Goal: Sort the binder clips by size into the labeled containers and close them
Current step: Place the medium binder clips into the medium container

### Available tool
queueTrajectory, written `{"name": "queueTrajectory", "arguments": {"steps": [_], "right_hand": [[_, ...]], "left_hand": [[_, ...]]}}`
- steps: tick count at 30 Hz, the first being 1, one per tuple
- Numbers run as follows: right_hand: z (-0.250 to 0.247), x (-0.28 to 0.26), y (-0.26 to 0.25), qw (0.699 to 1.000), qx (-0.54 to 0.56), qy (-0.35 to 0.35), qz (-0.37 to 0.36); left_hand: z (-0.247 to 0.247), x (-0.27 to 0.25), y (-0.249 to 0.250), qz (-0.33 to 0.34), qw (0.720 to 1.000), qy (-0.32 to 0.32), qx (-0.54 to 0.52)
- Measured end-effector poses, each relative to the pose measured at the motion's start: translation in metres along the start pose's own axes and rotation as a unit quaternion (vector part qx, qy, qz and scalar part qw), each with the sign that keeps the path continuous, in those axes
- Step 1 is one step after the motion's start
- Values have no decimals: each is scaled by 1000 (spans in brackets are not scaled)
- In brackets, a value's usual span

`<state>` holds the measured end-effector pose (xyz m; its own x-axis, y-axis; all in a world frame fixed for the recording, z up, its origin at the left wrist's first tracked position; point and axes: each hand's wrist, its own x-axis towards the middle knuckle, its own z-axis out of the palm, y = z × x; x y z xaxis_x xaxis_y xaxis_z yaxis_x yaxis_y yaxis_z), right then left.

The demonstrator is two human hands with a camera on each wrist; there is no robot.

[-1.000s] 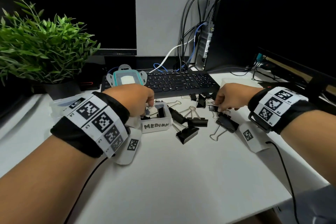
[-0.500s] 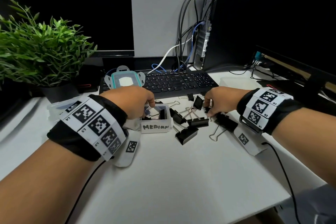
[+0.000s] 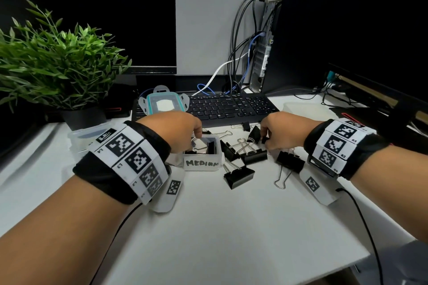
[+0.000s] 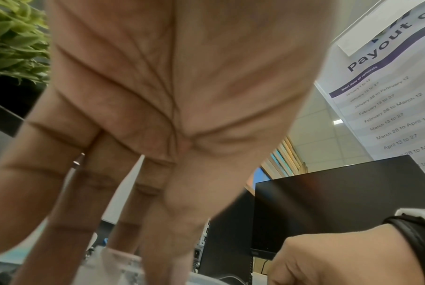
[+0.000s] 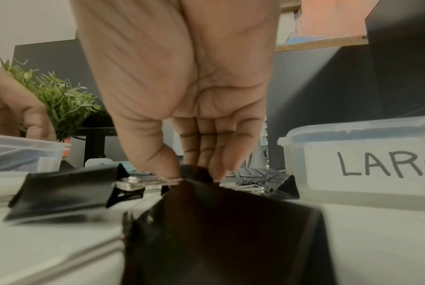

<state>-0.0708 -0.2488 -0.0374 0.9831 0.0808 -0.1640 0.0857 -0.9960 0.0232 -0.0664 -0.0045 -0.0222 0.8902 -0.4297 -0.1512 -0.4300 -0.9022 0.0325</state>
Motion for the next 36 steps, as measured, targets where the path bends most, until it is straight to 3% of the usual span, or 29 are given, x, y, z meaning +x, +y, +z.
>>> {"name": "queueTrajectory", "arguments": {"steps": [5,12,22,28,33,36], "right_hand": [[-2,-1,-1,996,78,47,-9],[-4,-5,-7,993,80,80,-35],[-5,-3,-10,972,143,186,-35],[-7,-8,-27,928,285,202,-125],[-6,-11,-50,914,309,194,-177],[-7,-12,-58,902,294,248,-196]], "left_hand": [[-2,-2,3,-2,1000,2,-11],[-4,-5,5,-1,1000,6,-25],[-3,-4,5,2,999,21,-37],[-6,-3,6,19,994,73,-83],[-7,-1,7,29,987,111,-114],[-8,-1,9,45,980,125,-151]]}}
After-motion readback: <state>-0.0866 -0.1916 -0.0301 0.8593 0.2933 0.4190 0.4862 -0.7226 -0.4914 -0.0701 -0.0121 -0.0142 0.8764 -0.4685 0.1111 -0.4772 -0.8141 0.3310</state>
